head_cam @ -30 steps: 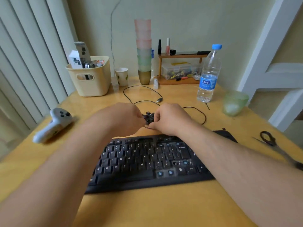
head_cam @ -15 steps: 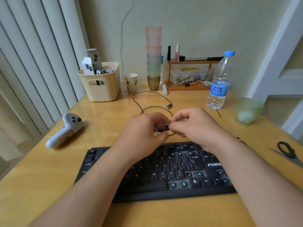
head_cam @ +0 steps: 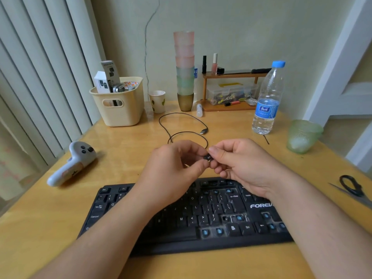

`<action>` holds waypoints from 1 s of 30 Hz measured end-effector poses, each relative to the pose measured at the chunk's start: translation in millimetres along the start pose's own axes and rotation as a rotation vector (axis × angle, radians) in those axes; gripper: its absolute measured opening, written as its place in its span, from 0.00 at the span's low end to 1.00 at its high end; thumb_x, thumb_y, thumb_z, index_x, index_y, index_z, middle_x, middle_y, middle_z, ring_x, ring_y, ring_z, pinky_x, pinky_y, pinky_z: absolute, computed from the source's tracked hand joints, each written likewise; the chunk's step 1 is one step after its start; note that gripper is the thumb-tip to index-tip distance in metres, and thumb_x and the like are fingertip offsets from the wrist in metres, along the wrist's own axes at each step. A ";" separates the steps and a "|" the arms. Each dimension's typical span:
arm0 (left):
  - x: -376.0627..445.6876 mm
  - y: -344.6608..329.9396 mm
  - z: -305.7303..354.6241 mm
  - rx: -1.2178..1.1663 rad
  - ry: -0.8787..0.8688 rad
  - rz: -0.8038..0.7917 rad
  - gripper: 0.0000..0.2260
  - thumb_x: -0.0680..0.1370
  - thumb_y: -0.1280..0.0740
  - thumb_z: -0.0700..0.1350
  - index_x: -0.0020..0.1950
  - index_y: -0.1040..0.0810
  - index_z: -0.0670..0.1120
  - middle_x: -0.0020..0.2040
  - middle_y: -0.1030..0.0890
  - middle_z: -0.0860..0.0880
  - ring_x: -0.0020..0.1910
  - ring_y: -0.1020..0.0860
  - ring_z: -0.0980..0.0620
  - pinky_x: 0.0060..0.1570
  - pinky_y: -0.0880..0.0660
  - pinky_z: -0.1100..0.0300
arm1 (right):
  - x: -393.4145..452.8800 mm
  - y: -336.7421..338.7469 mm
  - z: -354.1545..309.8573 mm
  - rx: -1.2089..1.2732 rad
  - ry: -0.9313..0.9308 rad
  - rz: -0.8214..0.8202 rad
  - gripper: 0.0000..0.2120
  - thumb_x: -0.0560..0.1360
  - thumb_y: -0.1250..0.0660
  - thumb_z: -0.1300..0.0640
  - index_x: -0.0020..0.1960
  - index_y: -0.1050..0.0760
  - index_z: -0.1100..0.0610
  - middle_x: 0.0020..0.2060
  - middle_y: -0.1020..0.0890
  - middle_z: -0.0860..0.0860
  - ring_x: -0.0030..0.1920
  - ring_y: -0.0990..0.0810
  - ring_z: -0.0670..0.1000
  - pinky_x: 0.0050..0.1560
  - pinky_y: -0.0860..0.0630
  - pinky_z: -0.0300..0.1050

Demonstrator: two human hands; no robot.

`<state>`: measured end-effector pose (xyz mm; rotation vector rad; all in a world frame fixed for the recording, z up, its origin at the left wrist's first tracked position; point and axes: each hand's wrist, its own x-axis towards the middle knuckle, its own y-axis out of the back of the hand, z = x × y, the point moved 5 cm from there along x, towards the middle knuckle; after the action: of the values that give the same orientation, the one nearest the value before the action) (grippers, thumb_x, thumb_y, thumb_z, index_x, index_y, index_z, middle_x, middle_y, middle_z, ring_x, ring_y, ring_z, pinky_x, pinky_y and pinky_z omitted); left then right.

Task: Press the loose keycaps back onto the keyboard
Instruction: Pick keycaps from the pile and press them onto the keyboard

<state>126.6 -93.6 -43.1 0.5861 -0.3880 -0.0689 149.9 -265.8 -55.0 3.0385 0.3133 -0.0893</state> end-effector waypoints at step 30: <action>2.6 7.0 -4.8 -0.433 0.115 -0.081 0.06 0.82 0.30 0.41 0.58 0.23 0.43 0.44 0.12 0.46 0.43 0.16 0.53 0.54 0.20 0.52 | -14.8 -5.2 -26.2 -0.445 0.549 0.124 0.13 0.75 0.24 0.60 0.47 0.15 0.40 0.44 0.14 0.39 0.46 0.15 0.44 0.53 0.17 0.52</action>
<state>130.4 -85.7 -41.9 0.1765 -0.2266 -0.1911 135.6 -261.3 -28.4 2.5708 0.1475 0.7273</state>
